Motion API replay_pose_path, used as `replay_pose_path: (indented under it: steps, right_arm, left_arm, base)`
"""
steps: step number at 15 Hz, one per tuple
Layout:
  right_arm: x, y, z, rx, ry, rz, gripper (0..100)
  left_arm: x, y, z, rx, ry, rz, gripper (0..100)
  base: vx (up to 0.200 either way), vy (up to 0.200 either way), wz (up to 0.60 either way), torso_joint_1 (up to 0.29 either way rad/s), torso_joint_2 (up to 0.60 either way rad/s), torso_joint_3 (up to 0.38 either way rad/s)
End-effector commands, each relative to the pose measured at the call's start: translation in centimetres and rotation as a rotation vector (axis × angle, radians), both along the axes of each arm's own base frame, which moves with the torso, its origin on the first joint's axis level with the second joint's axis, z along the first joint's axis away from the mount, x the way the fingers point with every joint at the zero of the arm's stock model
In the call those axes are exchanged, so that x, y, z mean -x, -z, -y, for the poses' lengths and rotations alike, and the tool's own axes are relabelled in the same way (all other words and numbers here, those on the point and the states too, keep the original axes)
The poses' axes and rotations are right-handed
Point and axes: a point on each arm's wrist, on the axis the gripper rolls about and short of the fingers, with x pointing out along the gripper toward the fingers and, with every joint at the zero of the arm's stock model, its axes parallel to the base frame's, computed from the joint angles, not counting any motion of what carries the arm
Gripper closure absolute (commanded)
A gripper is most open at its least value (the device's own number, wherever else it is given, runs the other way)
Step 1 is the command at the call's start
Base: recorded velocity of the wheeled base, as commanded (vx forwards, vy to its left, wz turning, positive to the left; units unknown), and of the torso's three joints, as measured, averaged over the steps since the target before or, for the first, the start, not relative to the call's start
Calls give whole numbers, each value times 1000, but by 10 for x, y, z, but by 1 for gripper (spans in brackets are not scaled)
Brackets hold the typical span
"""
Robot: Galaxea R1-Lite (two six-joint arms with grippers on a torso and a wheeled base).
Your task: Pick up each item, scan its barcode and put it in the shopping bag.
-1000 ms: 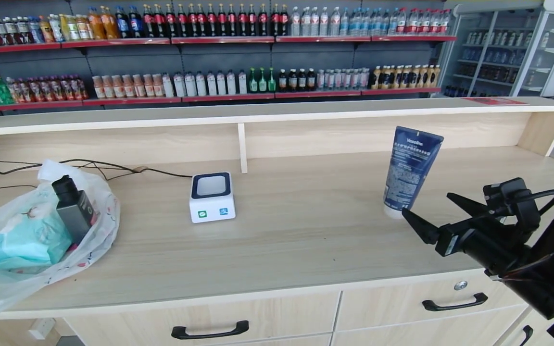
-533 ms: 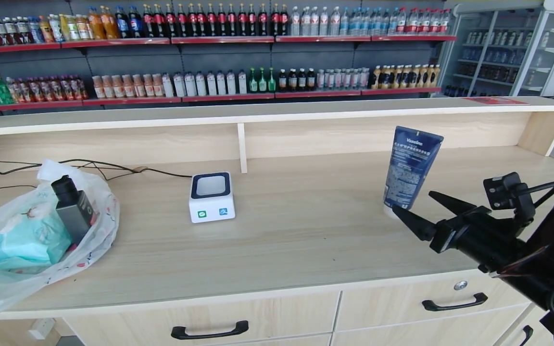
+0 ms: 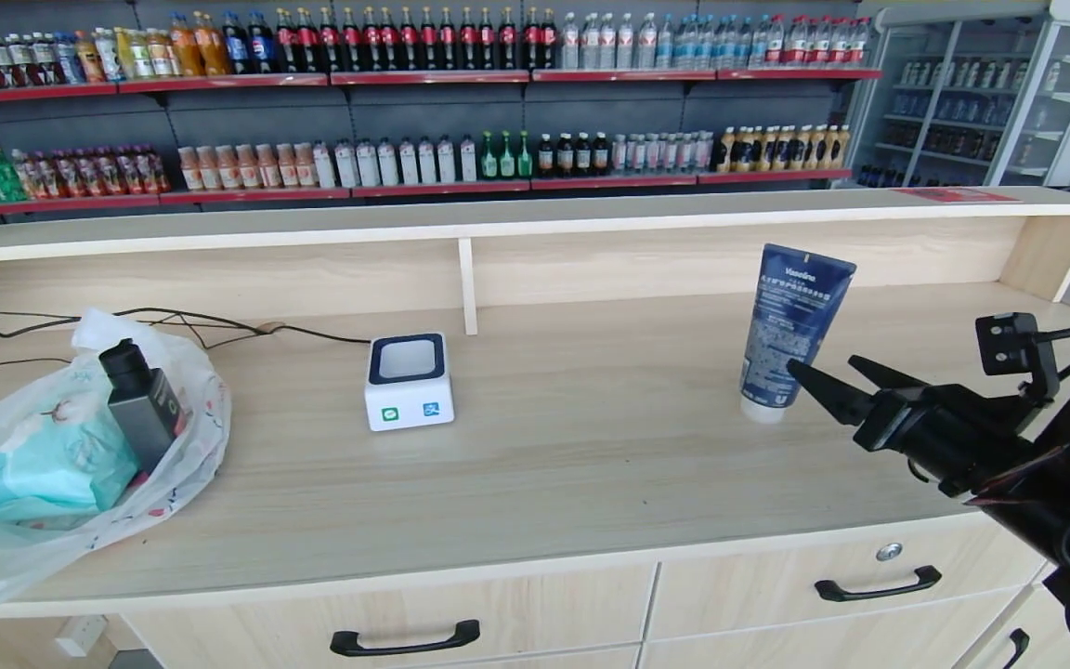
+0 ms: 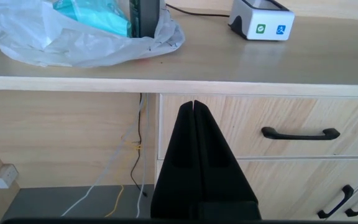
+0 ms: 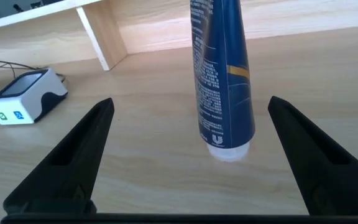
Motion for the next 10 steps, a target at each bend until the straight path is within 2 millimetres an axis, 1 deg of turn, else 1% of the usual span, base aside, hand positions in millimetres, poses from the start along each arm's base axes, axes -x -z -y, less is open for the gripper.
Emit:
replay_pose_path:
  steps: [1, 2, 4, 6, 7, 10]
  right_arm:
    - [-17, 6, -1, 8, -11, 2, 0]
    - [-32, 9, 8, 40, 13, 22, 0]
    - [-34, 15, 19, 67, -3, 12, 0]
    - [-36, 18, 22, 71, -7, 4, 0]
    - [-37, 22, 20, 71, -13, -11, 0]
    - [-42, 26, 19, 72, -43, -16, 0]
  left_arm:
    - [0, 0, 0, 0, 0, 0, 100]
    - [0, 0, 0, 0, 0, 0, 100]
    - [0, 0, 0, 0, 0, 0, 100]
    - [0, 0, 0, 0, 0, 0, 100]
    - [0, 0, 0, 0, 0, 0, 100]
    - [0, 0, 0, 0, 0, 0, 100]
  base:
    - [0, 0, 0, 0, 0, 0]
    - [0, 0, 0, 0, 0, 0]
    - [0, 0, 0, 0, 0, 0]
    - [0, 0, 0, 0, 0, 0]
    - [0, 0, 0, 0, 0, 0]
    - [0, 0, 0, 0, 0, 0]
